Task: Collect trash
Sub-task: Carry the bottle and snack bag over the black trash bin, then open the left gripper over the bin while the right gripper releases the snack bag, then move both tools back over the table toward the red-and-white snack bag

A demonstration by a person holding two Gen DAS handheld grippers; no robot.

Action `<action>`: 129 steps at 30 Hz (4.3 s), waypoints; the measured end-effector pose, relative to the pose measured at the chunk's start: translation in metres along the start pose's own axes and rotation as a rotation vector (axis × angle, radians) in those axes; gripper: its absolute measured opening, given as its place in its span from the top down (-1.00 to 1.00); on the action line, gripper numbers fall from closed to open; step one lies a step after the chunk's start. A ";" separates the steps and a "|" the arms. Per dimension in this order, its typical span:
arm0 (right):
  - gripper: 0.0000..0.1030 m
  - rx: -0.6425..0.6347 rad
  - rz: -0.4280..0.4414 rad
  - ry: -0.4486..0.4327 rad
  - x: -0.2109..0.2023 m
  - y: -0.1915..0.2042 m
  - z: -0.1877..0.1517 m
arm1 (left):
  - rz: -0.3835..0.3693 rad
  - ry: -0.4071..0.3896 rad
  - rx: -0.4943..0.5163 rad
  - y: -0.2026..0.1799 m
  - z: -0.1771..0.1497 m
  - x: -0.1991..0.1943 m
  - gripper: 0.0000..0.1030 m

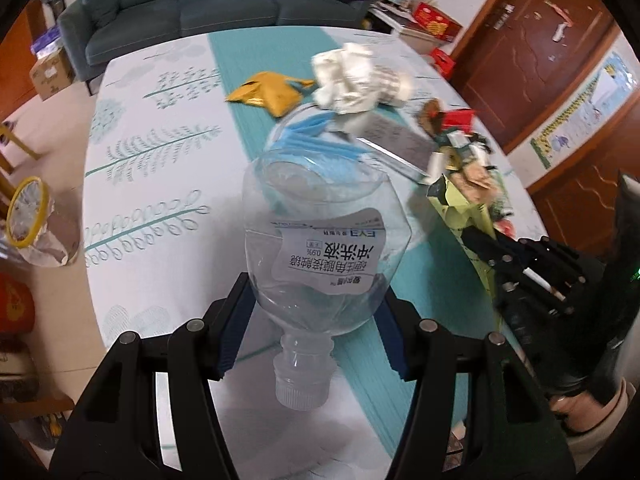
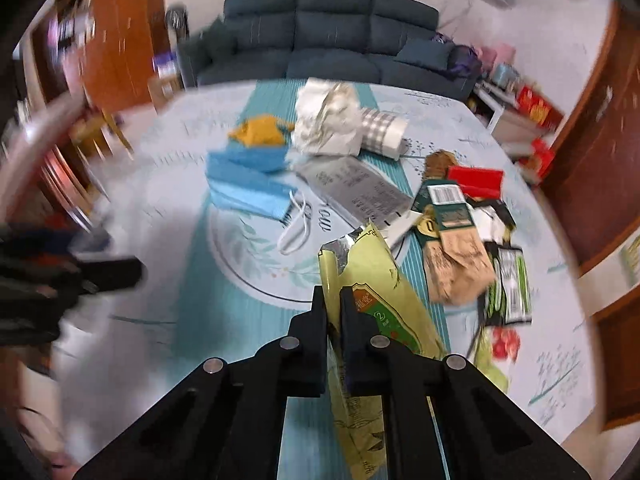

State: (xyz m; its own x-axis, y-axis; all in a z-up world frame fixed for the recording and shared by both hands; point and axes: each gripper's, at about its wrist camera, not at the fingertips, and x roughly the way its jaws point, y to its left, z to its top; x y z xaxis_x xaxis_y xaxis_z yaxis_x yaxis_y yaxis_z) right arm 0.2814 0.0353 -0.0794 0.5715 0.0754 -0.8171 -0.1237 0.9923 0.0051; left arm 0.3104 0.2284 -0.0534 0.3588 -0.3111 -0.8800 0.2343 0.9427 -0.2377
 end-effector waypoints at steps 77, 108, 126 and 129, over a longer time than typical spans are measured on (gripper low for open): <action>0.33 1.232 0.097 0.140 0.090 -0.253 -0.518 | 0.068 0.499 0.610 -0.323 -0.280 0.351 -0.10; 0.33 0.918 -0.144 0.362 -0.071 -0.213 -0.425 | -0.032 0.477 0.633 -0.347 -0.280 0.182 -0.11; 0.32 0.621 -0.079 0.101 -0.199 -0.142 -0.235 | -0.188 0.177 0.623 -0.290 -0.158 -0.023 -0.11; 0.32 0.588 -0.071 0.085 -0.197 -0.138 -0.198 | -0.169 0.140 0.591 -0.268 -0.137 -0.039 -0.11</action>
State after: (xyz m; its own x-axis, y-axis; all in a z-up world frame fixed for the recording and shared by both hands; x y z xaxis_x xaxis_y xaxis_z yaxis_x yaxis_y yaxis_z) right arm 0.0251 -0.1359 -0.0331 0.4920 0.0224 -0.8703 0.3962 0.8844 0.2468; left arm 0.1099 0.0045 -0.0117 0.1605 -0.3937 -0.9051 0.7516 0.6432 -0.1465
